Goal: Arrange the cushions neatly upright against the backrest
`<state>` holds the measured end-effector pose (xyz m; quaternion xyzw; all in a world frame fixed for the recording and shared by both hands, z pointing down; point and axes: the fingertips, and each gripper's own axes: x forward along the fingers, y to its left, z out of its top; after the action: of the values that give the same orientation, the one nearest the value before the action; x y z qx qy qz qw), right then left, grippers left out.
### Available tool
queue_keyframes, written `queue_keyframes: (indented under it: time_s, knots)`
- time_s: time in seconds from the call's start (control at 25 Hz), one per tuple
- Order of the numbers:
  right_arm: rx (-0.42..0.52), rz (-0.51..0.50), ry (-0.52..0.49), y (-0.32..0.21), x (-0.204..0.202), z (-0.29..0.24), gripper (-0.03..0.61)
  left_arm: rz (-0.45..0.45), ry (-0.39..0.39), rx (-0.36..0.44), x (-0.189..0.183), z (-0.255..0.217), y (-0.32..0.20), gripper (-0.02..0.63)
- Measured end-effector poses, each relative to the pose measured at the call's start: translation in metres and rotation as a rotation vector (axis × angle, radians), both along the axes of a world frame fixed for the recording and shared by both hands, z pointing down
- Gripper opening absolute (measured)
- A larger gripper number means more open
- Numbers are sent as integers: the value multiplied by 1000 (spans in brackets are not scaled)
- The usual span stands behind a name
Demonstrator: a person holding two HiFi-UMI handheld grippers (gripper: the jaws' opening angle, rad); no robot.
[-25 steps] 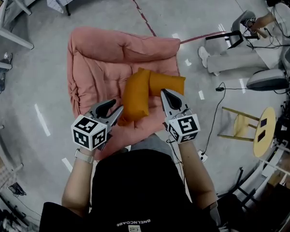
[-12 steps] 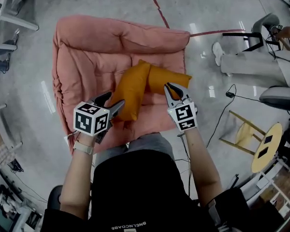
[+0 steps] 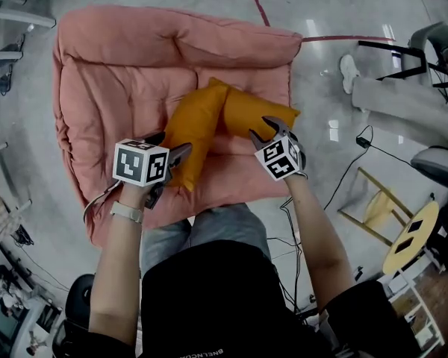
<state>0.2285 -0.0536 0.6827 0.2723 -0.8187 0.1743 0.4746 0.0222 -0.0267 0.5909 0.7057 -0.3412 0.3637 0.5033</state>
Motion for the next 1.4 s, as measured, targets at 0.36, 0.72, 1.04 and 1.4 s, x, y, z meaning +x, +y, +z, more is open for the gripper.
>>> queue_keyframes:
  time_s: [0.36, 0.72, 1.04, 1.4]
  knots:
    - [-73, -190, 219, 4, 25, 96, 366, 4, -77, -125, 1, 60, 9, 365]
    - [-119, -200, 262, 1, 25, 135, 360, 15, -109, -201, -5, 83, 19, 329]
    - [-156, -160, 308, 0, 21, 142, 276, 65, -170, -113, -6, 76, 24, 219]
    - [-106, -83, 247, 11, 25, 122, 140, 38, -163, 41, 0, 27, 22, 181]
